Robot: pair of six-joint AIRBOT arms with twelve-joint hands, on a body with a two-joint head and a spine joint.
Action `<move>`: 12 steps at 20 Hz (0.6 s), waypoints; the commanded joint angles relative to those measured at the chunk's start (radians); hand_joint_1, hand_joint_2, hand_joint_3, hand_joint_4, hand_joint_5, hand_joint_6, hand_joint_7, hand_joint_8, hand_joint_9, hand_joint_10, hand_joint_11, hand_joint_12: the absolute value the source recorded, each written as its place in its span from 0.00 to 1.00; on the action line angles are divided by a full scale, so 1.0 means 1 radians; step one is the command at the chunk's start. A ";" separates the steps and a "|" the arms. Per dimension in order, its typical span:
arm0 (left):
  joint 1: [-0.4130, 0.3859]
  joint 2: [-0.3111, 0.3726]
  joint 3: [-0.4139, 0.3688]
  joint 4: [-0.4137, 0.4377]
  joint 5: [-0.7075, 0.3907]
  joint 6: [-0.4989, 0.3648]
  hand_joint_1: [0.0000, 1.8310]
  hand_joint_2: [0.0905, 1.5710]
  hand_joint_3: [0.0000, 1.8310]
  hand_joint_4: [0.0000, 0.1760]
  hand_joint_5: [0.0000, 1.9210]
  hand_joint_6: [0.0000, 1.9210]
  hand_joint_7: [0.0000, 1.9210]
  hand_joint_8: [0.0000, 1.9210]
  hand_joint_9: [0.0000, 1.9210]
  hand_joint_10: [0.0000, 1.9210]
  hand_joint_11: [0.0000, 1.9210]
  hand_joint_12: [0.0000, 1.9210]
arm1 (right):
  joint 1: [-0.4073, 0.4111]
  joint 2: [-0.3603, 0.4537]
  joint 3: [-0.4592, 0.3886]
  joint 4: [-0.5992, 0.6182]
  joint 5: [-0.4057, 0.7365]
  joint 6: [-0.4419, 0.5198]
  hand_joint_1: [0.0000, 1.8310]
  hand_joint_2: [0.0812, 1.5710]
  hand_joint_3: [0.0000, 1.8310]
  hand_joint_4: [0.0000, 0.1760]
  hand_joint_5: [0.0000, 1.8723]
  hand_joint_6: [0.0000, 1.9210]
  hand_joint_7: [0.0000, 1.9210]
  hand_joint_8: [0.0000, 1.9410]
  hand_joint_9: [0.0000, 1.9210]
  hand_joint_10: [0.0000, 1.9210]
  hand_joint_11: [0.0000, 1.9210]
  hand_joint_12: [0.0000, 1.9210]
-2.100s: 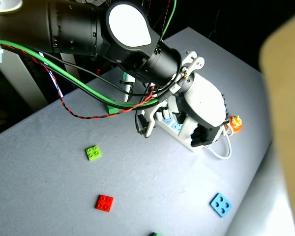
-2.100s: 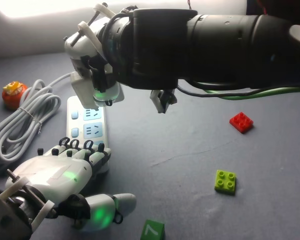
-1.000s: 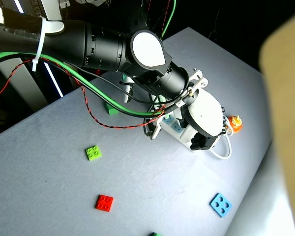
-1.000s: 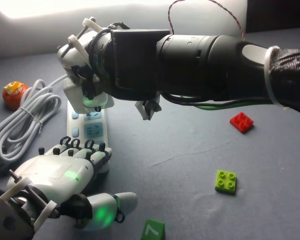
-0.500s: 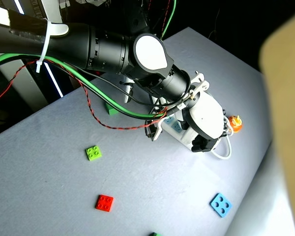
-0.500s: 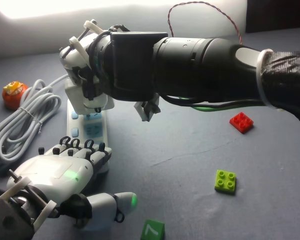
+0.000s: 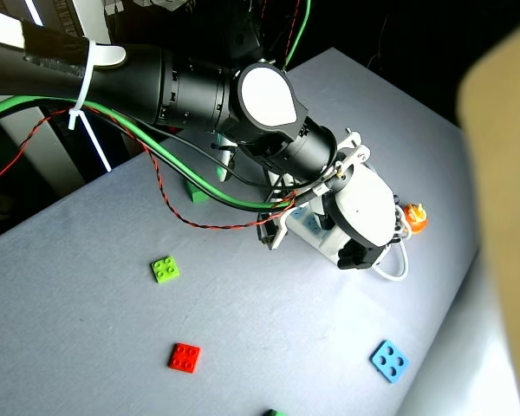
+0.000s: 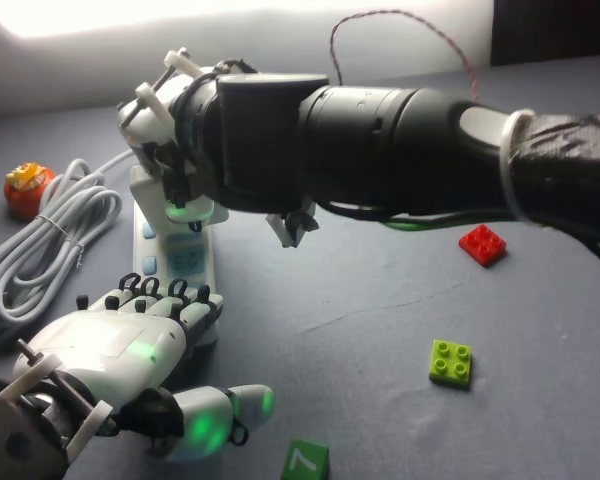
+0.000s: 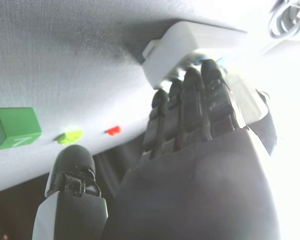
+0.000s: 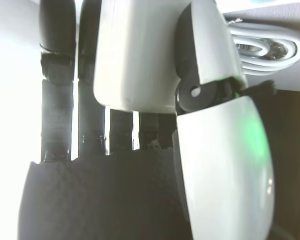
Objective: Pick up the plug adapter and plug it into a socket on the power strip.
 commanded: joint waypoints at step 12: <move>0.003 -0.006 0.001 0.025 -0.022 -0.011 0.00 0.75 0.00 0.00 0.04 0.00 0.06 0.00 0.06 0.00 0.00 0.10 | -0.031 -0.013 0.000 -0.028 0.027 -0.013 0.75 0.68 0.00 0.00 0.46 0.54 0.56 0.41 0.53 0.55 0.49 0.44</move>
